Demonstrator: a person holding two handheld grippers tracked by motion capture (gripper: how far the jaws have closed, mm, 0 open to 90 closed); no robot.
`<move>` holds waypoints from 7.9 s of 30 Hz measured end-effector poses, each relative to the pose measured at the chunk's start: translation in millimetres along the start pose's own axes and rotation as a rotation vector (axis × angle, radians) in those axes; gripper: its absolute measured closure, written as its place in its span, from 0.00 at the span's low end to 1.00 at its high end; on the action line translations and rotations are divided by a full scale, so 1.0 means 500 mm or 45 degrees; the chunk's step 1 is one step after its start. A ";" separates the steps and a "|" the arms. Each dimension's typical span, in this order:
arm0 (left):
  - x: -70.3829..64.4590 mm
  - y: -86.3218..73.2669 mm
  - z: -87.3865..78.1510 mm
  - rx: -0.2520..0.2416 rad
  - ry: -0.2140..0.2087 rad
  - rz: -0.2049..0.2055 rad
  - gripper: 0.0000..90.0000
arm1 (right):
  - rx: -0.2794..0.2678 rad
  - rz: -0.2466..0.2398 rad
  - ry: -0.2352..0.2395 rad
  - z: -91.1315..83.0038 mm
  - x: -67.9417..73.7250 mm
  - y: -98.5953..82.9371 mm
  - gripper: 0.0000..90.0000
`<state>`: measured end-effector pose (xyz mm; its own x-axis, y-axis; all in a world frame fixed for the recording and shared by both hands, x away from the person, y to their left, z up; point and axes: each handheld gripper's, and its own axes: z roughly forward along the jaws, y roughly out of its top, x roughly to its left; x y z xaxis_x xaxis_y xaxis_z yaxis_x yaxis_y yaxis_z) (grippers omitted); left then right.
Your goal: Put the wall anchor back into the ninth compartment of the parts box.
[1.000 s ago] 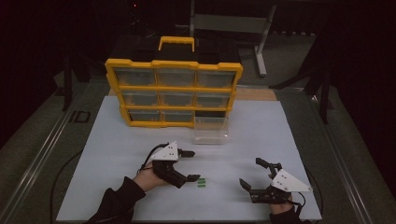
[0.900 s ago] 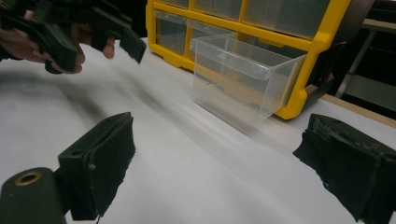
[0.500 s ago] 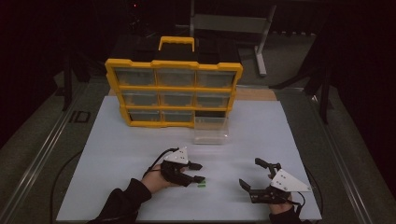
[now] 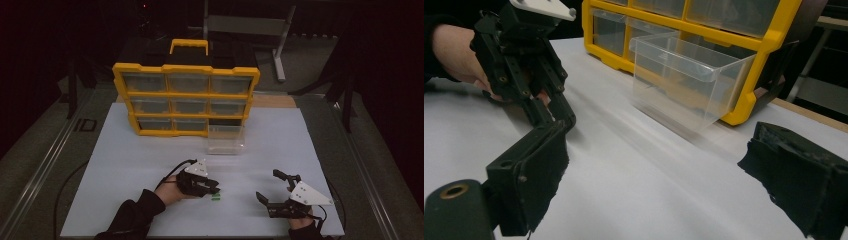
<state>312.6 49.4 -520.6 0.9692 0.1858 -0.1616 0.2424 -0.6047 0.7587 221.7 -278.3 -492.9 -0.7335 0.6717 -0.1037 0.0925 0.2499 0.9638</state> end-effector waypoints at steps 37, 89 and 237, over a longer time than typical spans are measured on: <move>0.003 0.013 -0.019 0.027 -0.116 0.144 0.95 | 0.014 0.002 -0.007 0.000 -0.002 -0.002 0.10; 0.161 0.232 -0.151 -0.213 0.102 0.110 0.95 | -0.002 0.008 -0.004 -0.003 -0.004 -0.001 0.10; -0.016 0.006 0.017 0.123 -0.025 0.054 0.94 | 0.007 -0.007 -0.006 -0.003 0.000 0.001 0.10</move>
<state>305.8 39.5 -522.5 0.9792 0.1438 -0.1433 0.2030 -0.6835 0.7011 220.9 -279.0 -492.0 -0.7308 0.6736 -0.1104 0.0922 0.2578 0.9618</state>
